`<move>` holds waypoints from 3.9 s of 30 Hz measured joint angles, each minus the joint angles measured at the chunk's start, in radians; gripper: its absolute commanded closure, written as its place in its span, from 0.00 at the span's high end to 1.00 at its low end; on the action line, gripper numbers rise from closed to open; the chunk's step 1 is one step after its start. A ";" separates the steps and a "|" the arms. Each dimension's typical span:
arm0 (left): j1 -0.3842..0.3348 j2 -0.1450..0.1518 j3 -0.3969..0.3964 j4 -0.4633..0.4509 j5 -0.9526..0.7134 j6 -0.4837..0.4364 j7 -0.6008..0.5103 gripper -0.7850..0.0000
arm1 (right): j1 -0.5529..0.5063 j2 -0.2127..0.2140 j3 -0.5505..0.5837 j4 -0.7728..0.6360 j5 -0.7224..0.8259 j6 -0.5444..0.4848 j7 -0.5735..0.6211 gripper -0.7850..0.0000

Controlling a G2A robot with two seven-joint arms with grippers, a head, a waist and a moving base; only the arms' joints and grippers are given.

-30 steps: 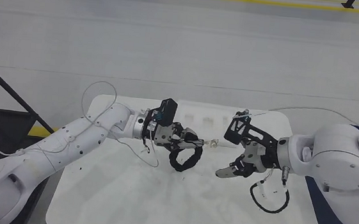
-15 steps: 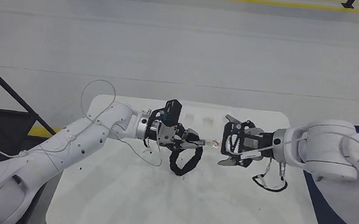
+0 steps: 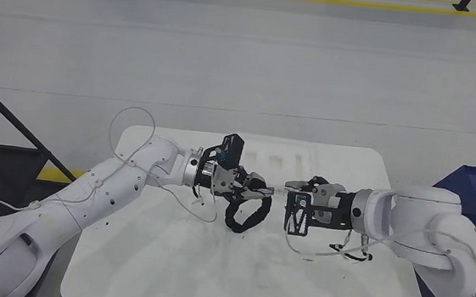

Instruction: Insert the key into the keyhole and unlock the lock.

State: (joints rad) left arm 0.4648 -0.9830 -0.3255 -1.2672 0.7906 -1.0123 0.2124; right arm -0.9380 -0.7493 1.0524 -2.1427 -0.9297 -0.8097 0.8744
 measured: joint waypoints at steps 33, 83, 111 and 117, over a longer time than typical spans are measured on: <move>0.007 0.005 0.000 -0.025 0.009 0.000 0.007 0.00 | -0.046 -0.011 0.017 -0.044 0.020 0.142 -0.006 0.00; 0.079 -0.144 0.028 0.311 0.174 0.014 -0.229 0.00 | -0.122 -0.001 0.141 0.061 0.507 0.258 0.073 1.00; -0.158 -0.133 0.135 0.410 0.118 0.000 0.069 1.00 | 0.051 -0.060 0.001 0.436 0.585 -0.026 -0.178 1.00; -0.259 -0.096 0.156 0.384 0.080 0.000 0.100 1.00 | 0.183 -0.093 -0.057 0.617 0.589 -0.143 -0.237 1.00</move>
State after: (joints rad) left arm 0.2059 -1.0789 -0.1694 -0.8833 0.8705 -1.0123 0.3124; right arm -0.7546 -0.8424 0.9950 -1.5257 -0.3402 -0.9526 0.6374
